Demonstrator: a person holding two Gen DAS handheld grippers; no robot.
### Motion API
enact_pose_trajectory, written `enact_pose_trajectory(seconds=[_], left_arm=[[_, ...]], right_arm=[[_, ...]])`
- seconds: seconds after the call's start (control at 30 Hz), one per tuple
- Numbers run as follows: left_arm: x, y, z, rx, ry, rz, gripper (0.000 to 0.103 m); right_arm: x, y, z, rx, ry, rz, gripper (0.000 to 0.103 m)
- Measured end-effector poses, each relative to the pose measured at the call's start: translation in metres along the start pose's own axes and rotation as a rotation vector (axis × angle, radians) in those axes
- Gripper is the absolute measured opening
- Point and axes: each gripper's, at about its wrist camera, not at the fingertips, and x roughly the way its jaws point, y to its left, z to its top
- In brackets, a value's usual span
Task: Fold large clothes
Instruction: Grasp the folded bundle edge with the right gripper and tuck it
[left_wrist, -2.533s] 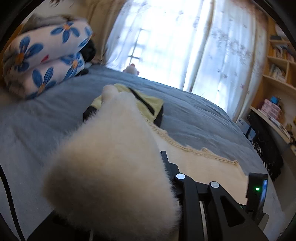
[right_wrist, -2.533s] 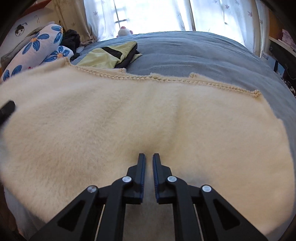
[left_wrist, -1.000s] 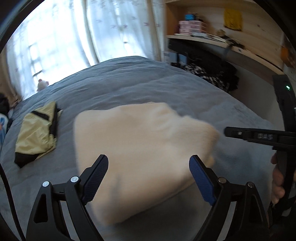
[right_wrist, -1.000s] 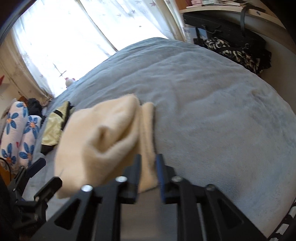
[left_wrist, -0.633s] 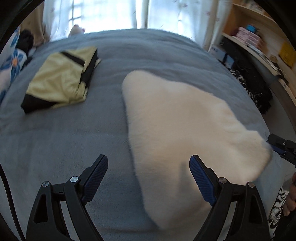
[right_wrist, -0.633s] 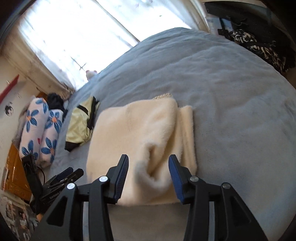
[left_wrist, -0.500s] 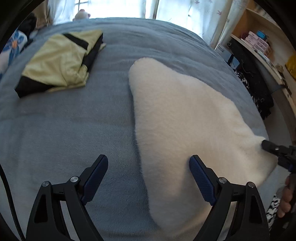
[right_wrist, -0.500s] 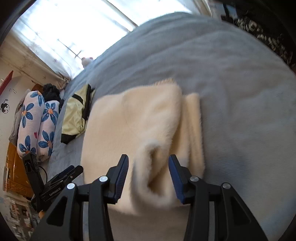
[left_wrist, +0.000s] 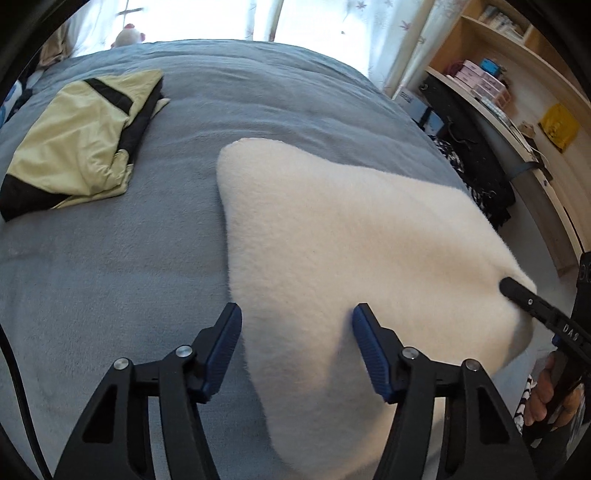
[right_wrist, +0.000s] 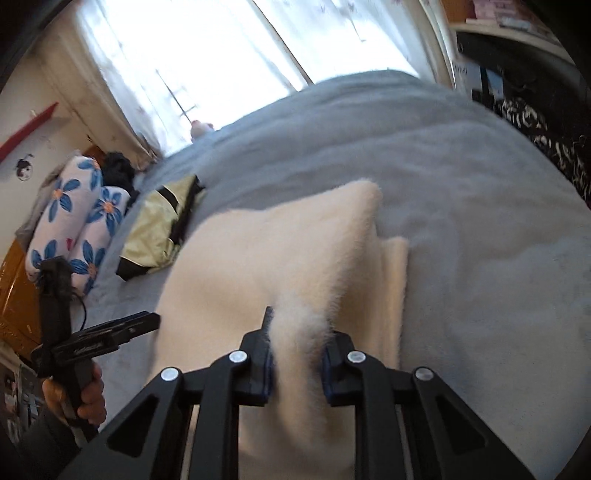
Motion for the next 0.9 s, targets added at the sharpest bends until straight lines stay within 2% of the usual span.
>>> enact_pose_trajectory(seconds=[0.07,0.13,0.27,0.33,0.43,0.5,0.57,0.73,0.83,0.87,0.9], left_arm=[[0.004,-0.008,-0.006,0.031,-0.003,0.001,0.060],[0.013,-0.014,-0.014,0.047,0.004,-0.004,0.060],[0.013,-0.031,-0.025,0.126,-0.041,0.061,0.062],[0.014,-0.033,-0.025,0.134,-0.041,0.073,0.067],[0.014,-0.029,-0.021,0.125,-0.020,0.056,0.069],[0.012,-0.026,-0.015,0.111,-0.013,0.032,0.070],[0.014,-0.021,-0.009,0.089,-0.007,0.002,0.071],[0.020,-0.006,0.014,0.004,-0.011,-0.036,0.072],[0.029,-0.001,0.027,-0.016,-0.011,-0.002,0.071],[0.033,0.000,0.031,-0.018,-0.005,-0.004,0.071],[0.036,0.000,0.036,-0.018,-0.001,-0.012,0.066]], right_arm=[[0.009,-0.013,-0.018,0.005,0.027,-0.037,0.018],[0.033,-0.035,-0.036,0.071,0.095,-0.045,0.018],[0.042,-0.049,-0.055,0.126,0.048,-0.007,0.019],[0.042,-0.046,-0.052,0.128,0.058,-0.013,0.020],[0.039,-0.047,-0.037,0.146,0.092,-0.001,0.028],[0.035,-0.052,-0.022,0.147,0.082,-0.020,0.042],[0.037,-0.058,-0.010,0.163,0.070,-0.030,0.045],[0.070,-0.079,0.022,0.246,0.112,-0.018,0.045],[0.093,-0.090,0.032,0.310,0.138,0.002,0.045],[0.100,-0.092,0.034,0.322,0.147,0.015,0.036],[0.102,-0.091,0.038,0.307,0.142,0.019,0.022]])
